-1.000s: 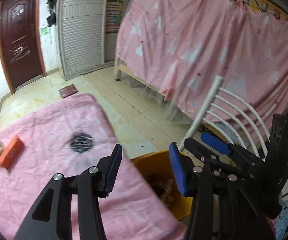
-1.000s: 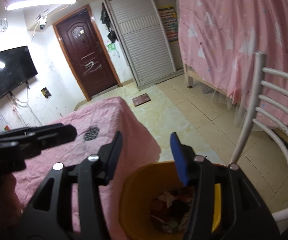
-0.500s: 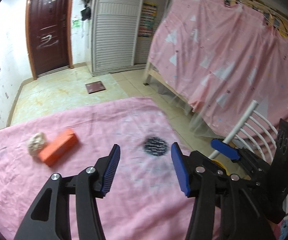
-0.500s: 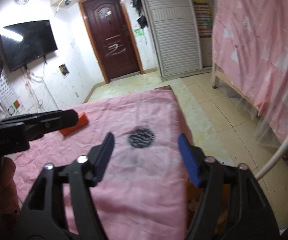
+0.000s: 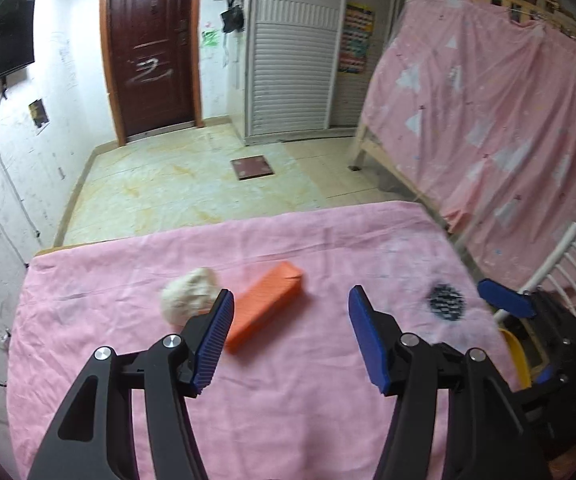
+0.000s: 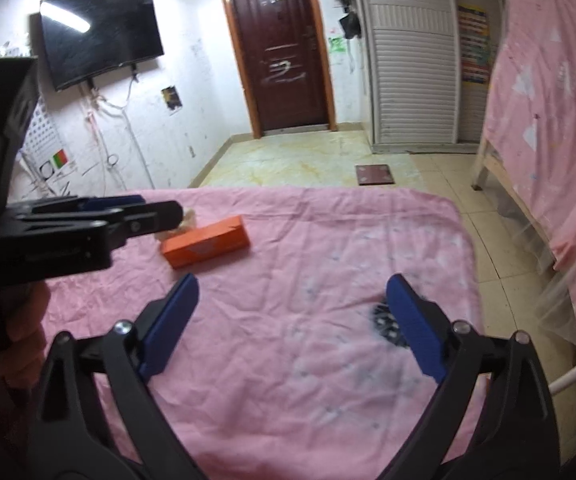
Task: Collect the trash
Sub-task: 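Grasp the white crumpled ball with the left tool while the right tool grasps the orange box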
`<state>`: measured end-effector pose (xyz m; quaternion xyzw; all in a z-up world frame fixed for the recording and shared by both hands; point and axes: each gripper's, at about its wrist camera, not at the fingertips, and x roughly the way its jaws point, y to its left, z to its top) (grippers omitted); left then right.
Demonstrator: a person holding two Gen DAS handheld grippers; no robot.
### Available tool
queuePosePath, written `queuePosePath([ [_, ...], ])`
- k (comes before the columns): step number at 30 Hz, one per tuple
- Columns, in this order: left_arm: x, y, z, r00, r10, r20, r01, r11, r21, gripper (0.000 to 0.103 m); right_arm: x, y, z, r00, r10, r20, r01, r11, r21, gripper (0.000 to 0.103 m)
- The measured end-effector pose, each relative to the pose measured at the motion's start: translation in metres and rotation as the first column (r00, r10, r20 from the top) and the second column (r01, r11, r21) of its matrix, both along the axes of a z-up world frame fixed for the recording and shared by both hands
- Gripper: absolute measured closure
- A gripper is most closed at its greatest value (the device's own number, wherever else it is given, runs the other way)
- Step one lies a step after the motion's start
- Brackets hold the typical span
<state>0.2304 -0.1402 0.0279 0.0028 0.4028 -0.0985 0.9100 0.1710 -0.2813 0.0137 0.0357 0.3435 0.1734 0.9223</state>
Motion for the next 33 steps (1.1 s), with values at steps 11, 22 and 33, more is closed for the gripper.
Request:
queuePosePath([
  [11, 0.037, 0.043, -0.024, 0.993, 0.098, -0.067, -0.096, 0.995, 0.032, 0.048, 0.029, 0.053, -0.009, 0.991, 0.127, -0.037, -0.129, 0.989, -0.07, 0.008],
  [22, 0.071, 0.062, -0.051, 0.971, 0.184, -0.155, -0.178, 0.983, 0.05, 0.042, 0.049, 0.095, -0.01, 0.968, 0.243, -0.063, -0.25, 0.958, -0.138, 0.008],
  [33, 0.089, 0.061, -0.067, 0.966, 0.142, -0.218, -0.145, 0.989, 0.0, 0.04, 0.068, 0.113, -0.019, 0.947, 0.304, -0.101, -0.316, 0.937, -0.146, 0.007],
])
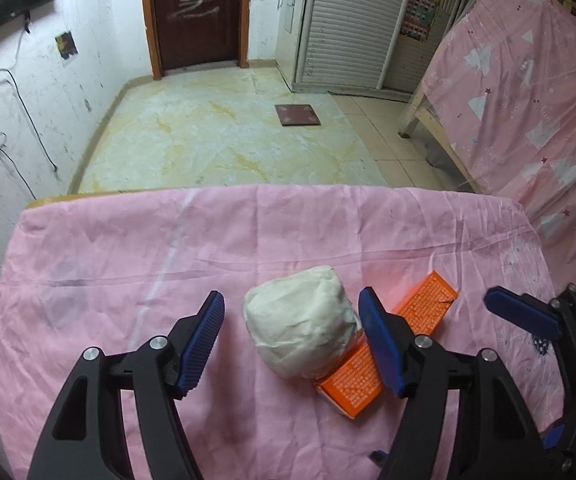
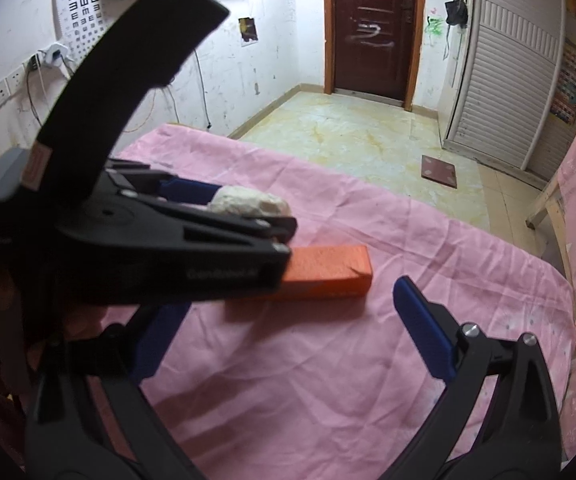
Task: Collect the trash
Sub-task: 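Grasp the white crumpled ball with the left tool while the right tool grasps the orange box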
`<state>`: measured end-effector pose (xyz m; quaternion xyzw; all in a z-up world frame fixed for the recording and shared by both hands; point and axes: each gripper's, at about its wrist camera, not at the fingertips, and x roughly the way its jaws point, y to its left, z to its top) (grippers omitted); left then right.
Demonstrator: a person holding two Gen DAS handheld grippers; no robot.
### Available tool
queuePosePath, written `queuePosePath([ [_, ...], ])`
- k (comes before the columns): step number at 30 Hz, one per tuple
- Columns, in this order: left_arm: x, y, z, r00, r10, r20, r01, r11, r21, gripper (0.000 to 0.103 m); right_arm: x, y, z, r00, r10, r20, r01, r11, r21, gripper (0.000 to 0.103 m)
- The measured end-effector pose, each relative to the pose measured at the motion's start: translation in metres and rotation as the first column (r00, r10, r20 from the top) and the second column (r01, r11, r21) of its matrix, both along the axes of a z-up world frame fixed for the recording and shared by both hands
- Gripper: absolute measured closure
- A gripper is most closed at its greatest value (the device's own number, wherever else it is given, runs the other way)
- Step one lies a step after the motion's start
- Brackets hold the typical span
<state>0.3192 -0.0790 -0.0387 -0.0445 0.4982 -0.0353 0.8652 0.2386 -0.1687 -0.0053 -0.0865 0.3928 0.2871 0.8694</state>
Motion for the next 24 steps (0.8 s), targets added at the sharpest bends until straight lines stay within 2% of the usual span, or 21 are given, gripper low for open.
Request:
queuePosePath([
  [1, 0.002, 0.0, -0.002, 1.0, 0.001, -0.002, -0.001, 1.0, -0.005, 0.041, 0.001, 0.002, -0.001, 1.0, 0.005, -0.001, -0.005, 1.0, -0.003, 0.007],
  [3, 0.002, 0.001, -0.003, 1.0, -0.004, 0.001, 0.004, 1.0, -0.027, 0.06, 0.004, 0.007, -0.003, 1.0, 0.025, -0.01, -0.025, 1.0, -0.01, 0.007],
  [7, 0.0, 0.006, 0.002, 1.0, 0.022, 0.022, -0.022, 1.0, -0.01, 0.062, 0.005, 0.018, -0.007, 0.999, 0.051, -0.012, -0.051, 0.998, -0.043, 0.007],
  [15, -0.002, 0.039, 0.015, 0.991, 0.125, 0.046, -0.121, 0.99, -0.079, 0.062, 0.013, 0.027, -0.012, 0.998, 0.059, -0.008, -0.06, 0.994, -0.093, 0.006],
  [22, -0.003, 0.045, 0.014, 0.99, 0.133, 0.04, -0.129, 0.987, -0.095, 0.062, 0.026, 0.035, -0.021, 0.999, 0.042, -0.034, -0.046, 0.992, -0.113, 0.007],
  [24, -0.004, 0.05, 0.014, 0.99, 0.133, 0.041, -0.128, 0.987, -0.098, 0.062, 0.026, 0.034, -0.021, 0.999, 0.02, -0.035, -0.025, 0.992, -0.123, 0.013],
])
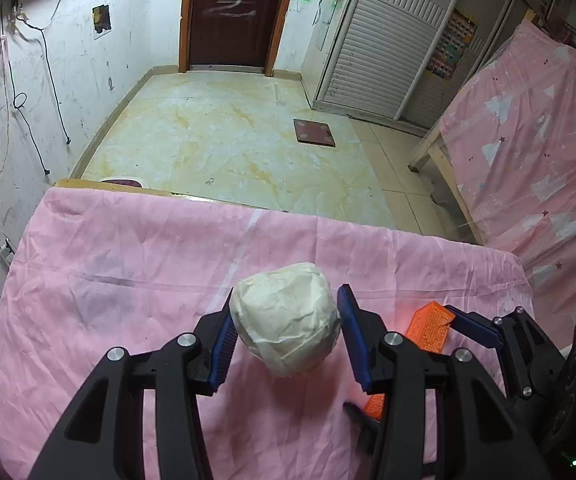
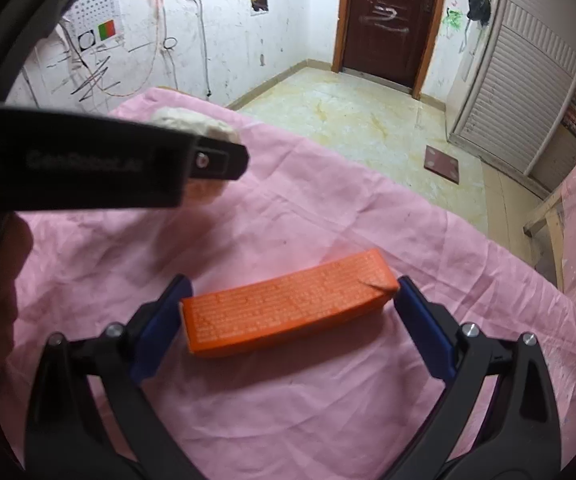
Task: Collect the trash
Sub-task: 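Grasp the white crumpled ball with the left tool while the right tool grasps the orange box, then carry the ball and box to the yellow bin and open both tools over it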
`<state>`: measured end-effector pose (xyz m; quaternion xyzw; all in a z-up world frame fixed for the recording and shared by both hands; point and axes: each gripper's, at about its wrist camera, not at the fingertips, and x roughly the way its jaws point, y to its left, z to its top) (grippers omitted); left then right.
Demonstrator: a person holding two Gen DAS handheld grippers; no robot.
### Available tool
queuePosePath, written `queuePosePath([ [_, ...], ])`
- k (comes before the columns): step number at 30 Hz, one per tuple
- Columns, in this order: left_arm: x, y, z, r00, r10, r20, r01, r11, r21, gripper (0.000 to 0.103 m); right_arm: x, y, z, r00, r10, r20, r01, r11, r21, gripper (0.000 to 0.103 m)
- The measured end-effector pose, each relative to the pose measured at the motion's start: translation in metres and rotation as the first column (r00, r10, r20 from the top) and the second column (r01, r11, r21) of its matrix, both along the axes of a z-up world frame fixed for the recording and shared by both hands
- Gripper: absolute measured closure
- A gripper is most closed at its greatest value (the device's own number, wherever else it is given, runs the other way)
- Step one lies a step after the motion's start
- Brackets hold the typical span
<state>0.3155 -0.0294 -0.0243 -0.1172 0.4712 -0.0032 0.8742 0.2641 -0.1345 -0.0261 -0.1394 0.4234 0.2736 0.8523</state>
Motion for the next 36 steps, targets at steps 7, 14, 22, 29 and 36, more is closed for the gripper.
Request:
queuePosePath([
  [7, -0.01, 0.001, 0.003, 1.0, 0.003, 0.013, -0.003, 1.0, 0.007, 0.062, -0.006, -0.009, 0.008, 0.999, -0.037, 0.015, 0.036, 0.998, 0.043, 0.013],
  [14, -0.033, -0.009, 0.02, 0.999, -0.004, 0.046, 0.003, 1.0, 0.028, 0.062, -0.03, -0.028, 0.039, 0.993, -0.091, 0.076, 0.082, 0.991, 0.11, 0.013],
  [22, -0.07, -0.04, 0.059, 0.991, -0.053, 0.122, 0.047, 0.998, 0.046, 0.062, -0.068, -0.071, 0.073, 0.974, -0.169, 0.149, 0.144, 0.975, 0.168, 0.013],
  [29, -0.095, -0.083, 0.078, 0.981, -0.118, 0.153, 0.109, 0.992, 0.065, 0.062, -0.107, -0.123, 0.09, 0.949, -0.252, 0.189, 0.212, 0.955, 0.206, 0.013],
  [36, -0.121, -0.141, 0.082, 0.966, -0.205, 0.16, 0.193, 0.977, 0.086, 0.062, -0.143, -0.182, 0.091, 0.917, -0.347, 0.199, 0.296, 0.923, 0.247, 0.013],
])
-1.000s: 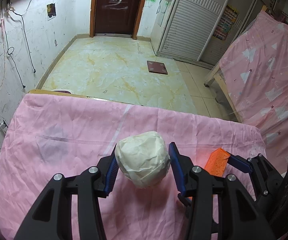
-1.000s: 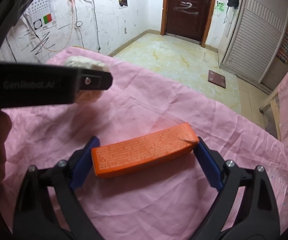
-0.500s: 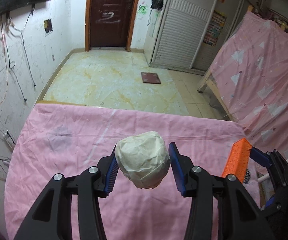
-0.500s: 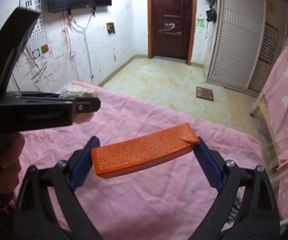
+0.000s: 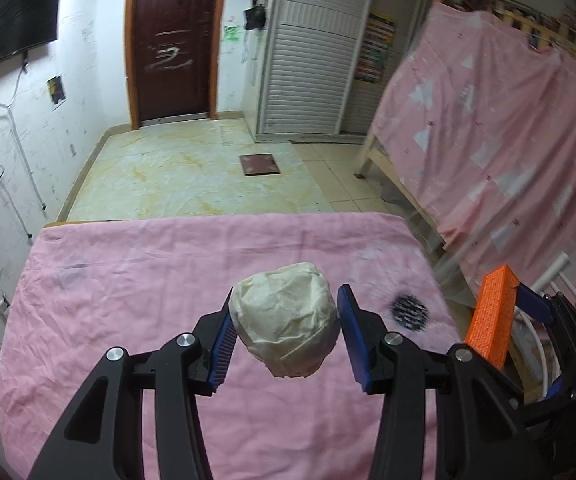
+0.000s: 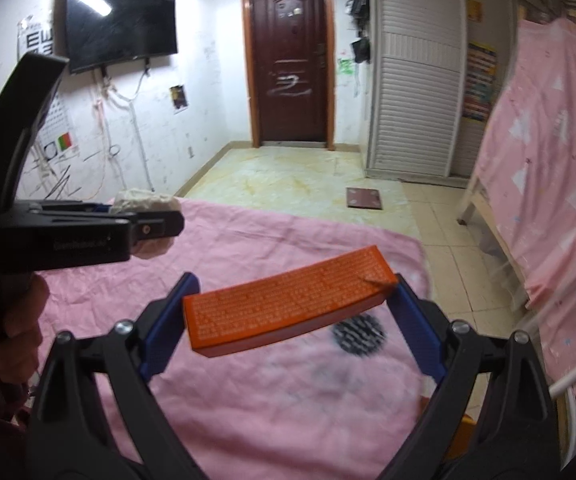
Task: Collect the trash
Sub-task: 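Carry the ball and box to the yellow bin and open both tools over it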
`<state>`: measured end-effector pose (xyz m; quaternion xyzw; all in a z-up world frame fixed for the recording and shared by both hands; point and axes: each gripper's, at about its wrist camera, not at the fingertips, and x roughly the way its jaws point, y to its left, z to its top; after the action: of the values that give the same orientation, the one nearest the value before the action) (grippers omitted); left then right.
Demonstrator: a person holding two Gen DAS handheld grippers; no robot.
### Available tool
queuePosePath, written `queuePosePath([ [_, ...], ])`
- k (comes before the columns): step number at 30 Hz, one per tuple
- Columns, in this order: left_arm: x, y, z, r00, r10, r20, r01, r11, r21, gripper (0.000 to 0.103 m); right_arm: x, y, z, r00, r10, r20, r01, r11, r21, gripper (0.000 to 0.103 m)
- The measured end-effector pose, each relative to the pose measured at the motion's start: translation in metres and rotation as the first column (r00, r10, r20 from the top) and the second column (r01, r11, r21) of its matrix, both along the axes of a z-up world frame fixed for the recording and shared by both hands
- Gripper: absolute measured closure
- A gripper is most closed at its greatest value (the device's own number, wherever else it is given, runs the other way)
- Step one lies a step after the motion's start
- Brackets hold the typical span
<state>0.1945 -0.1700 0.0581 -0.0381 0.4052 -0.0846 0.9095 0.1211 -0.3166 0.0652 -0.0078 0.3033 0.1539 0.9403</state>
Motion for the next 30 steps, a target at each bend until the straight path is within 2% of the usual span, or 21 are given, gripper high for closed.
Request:
queuePosePath([
  [13, -0.043, -0.099, -0.001, 0.989, -0.146, 0.009, 0.146, 0.988, 0.054, 0.062, -0.063, -0.11, -0.014, 0.983, -0.184, 0.022, 0.181, 0.979, 0.095, 0.013],
  [26, -0.068, -0.175, -0.009, 0.967, -0.253, -0.007, 0.252, 0.962, 0.103, 0.062, -0.095, -0.186, -0.054, 0.952, -0.305, -0.03, 0.305, 0.935, 0.18, 0.012],
  [30, -0.074, -0.198, -0.014, 0.958, -0.285, -0.017, 0.285, 0.952, 0.114, 0.062, -0.099, -0.195, -0.064, 0.948, -0.315, -0.049, 0.319, 0.927, 0.196, 0.007],
])
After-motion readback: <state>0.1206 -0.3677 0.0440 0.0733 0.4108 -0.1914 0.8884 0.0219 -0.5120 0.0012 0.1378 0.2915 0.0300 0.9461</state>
